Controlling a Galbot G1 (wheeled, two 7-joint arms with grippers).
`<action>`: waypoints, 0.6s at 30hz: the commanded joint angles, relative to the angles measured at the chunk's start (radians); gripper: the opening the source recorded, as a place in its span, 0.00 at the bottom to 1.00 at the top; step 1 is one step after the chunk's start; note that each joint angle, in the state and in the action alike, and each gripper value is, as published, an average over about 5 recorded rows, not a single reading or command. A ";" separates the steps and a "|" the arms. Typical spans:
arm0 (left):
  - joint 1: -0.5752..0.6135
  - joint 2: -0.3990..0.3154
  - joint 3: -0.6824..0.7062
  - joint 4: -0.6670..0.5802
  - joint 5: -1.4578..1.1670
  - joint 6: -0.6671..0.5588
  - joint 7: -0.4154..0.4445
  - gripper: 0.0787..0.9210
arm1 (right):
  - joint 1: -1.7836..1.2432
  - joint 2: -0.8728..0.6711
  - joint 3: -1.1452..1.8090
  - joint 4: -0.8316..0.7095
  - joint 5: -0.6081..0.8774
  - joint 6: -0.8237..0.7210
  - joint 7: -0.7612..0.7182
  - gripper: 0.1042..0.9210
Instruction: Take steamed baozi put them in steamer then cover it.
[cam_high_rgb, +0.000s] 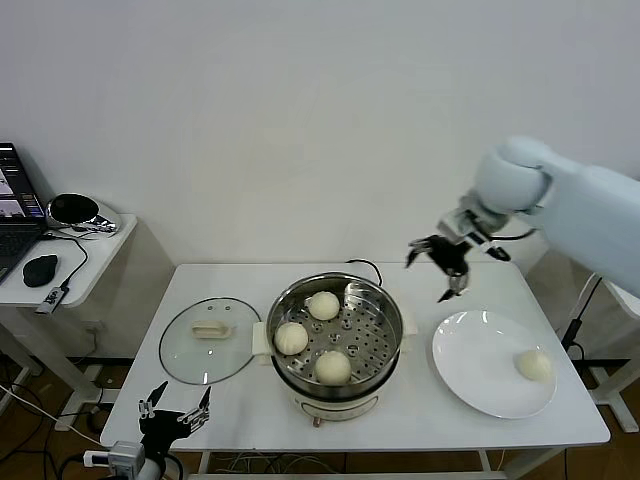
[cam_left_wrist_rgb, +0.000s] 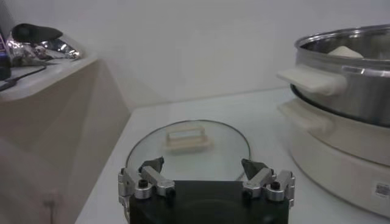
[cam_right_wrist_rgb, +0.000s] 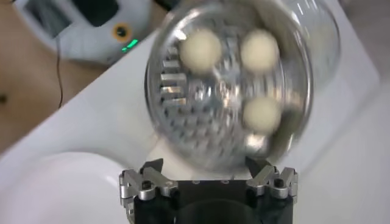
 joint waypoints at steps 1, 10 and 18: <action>0.003 -0.002 -0.001 -0.002 -0.009 0.004 0.005 0.88 | -0.208 -0.165 0.151 -0.065 -0.121 -0.138 -0.005 0.88; 0.007 -0.022 -0.015 -0.006 -0.038 0.013 0.017 0.88 | -0.602 -0.159 0.465 -0.143 -0.273 -0.088 0.019 0.88; 0.018 -0.019 -0.007 -0.007 -0.033 0.014 0.018 0.88 | -0.755 -0.107 0.593 -0.251 -0.352 -0.027 0.069 0.88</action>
